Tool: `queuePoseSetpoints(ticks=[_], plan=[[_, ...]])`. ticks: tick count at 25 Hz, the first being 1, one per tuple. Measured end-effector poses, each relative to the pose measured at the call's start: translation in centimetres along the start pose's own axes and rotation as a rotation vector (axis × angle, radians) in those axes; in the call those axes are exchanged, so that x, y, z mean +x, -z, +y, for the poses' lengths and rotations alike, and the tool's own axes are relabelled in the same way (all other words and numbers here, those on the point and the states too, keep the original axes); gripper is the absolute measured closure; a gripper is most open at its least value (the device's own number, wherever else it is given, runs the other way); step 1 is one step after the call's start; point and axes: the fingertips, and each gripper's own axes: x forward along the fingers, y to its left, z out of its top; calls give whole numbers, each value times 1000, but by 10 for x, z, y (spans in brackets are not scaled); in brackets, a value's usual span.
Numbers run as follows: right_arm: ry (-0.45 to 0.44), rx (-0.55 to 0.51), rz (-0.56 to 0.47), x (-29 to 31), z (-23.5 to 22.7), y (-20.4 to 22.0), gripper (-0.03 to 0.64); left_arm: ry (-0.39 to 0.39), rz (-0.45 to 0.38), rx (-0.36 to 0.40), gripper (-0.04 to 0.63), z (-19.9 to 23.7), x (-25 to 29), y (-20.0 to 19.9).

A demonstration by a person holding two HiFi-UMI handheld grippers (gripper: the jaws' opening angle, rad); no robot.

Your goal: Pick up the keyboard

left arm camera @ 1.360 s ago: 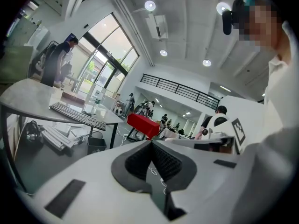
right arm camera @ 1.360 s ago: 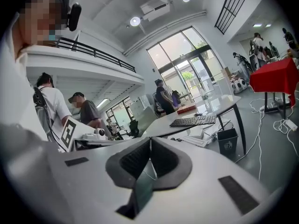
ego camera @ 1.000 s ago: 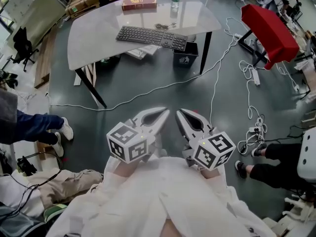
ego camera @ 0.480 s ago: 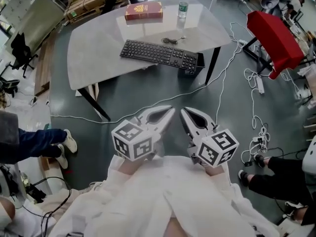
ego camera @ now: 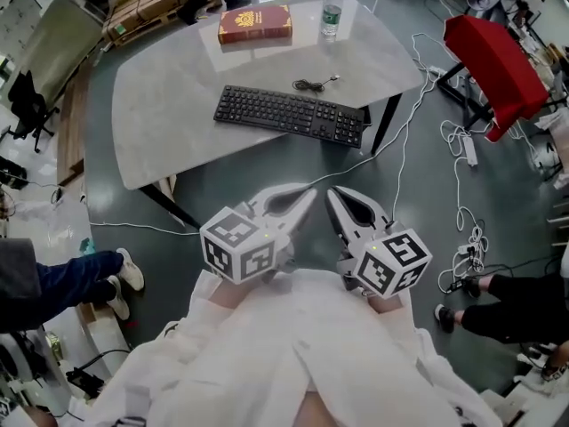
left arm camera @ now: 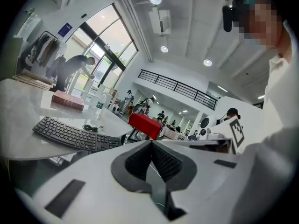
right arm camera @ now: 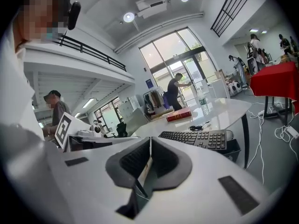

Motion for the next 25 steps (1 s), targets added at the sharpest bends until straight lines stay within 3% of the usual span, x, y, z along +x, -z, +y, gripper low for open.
queuePoseSetpoints(ticks=[12,25], plan=[[55,33,22,40,-36,-5,584,24,39,-35,581,48,29,-8],[22,42,95,86,-79,-20,584,4,52,-103,581,89,79,-26]])
